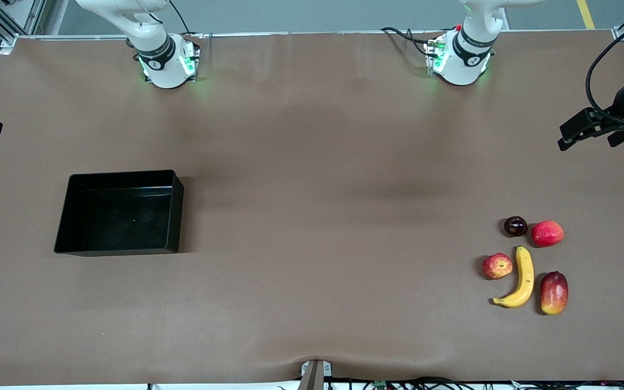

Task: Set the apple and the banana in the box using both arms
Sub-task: 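Reach the left gripper to the apple while the right gripper reaches the box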

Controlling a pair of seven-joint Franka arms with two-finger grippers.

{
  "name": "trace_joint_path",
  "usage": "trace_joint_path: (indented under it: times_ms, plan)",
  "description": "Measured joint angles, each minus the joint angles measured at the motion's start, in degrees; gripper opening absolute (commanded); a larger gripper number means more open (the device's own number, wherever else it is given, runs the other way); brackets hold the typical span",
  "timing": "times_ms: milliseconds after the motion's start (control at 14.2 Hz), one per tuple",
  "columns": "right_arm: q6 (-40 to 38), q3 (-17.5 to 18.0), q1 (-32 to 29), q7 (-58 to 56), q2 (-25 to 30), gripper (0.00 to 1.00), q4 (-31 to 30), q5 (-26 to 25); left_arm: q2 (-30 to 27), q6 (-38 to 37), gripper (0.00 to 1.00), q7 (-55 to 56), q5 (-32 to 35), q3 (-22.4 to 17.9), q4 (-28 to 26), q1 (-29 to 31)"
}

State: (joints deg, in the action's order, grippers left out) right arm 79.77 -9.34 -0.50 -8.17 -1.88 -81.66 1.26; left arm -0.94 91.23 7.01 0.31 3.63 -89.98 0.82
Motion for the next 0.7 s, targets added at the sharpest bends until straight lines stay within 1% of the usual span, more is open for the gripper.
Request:
trace_joint_path:
  times_ms: [281, 421, 562, 702]
  plan:
    - [3.9, -0.1, 0.0, 0.0, 1.1, 1.0, -3.5, 0.0, 1.1, 0.0, 1.0, 0.0, 0.0, 0.0, 0.0, 0.0]
    - [4.7, -0.1, -0.1, 0.0, 1.9, 1.0, -5.0, 0.0, 2.8, 0.5, 1.0, 0.0, 0.0, 0.0, 0.2, 0.0]
    - [4.7, -0.2, -0.5, 0.0, 2.1, 1.0, -5.2, 0.0, 6.3, 3.8, 1.0, 0.0, 0.0, -0.1, 0.8, 0.1]
    - [4.6, -0.3, -1.0, -0.2, 2.0, 1.0, -5.4, -0.1, 11.1, 9.7, 1.0, 0.0, 0.0, -0.1, 0.9, 0.3]
